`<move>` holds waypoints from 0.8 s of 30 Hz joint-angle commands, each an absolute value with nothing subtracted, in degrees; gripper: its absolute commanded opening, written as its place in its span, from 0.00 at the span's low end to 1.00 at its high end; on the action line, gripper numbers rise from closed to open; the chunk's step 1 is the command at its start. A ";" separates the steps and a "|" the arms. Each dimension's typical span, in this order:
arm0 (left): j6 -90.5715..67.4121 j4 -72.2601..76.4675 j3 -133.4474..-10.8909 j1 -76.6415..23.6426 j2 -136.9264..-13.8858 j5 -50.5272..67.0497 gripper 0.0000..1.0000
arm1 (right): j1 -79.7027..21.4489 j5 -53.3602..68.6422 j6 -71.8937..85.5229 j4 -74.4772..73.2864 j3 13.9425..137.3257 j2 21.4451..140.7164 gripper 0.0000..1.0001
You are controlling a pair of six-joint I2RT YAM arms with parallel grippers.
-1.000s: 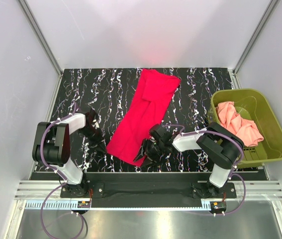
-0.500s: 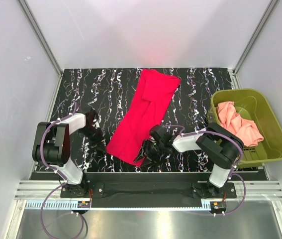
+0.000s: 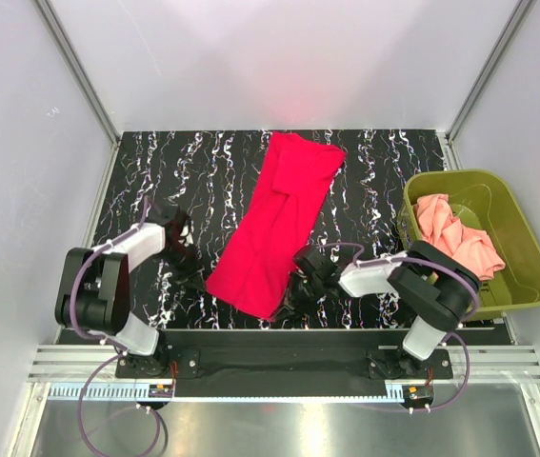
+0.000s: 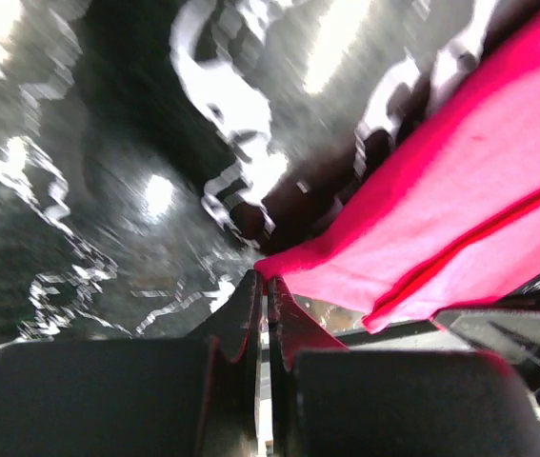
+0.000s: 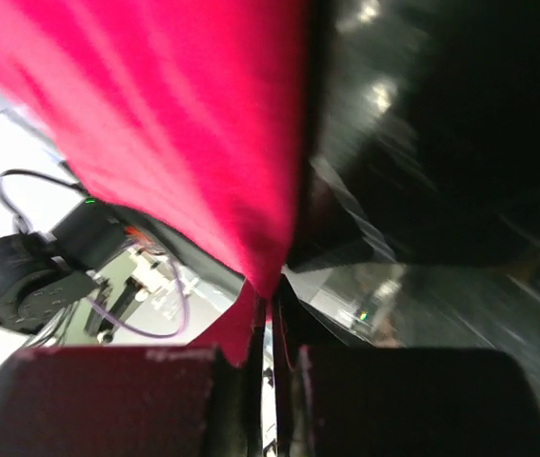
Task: Fold and stack the t-shirts
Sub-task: Fold the tshirt
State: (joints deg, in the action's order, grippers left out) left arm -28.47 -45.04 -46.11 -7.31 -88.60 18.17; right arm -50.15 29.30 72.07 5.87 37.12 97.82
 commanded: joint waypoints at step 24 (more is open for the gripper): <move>-34.02 -54.14 -61.24 -23.55 -81.72 15.56 0.00 | -31.14 29.70 57.95 -21.25 37.60 73.56 0.00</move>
State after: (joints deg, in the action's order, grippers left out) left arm -35.05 -53.36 -54.35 -23.27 -78.85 18.06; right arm -36.47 27.75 65.32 -15.92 32.51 74.67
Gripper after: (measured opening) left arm 0.026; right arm 0.019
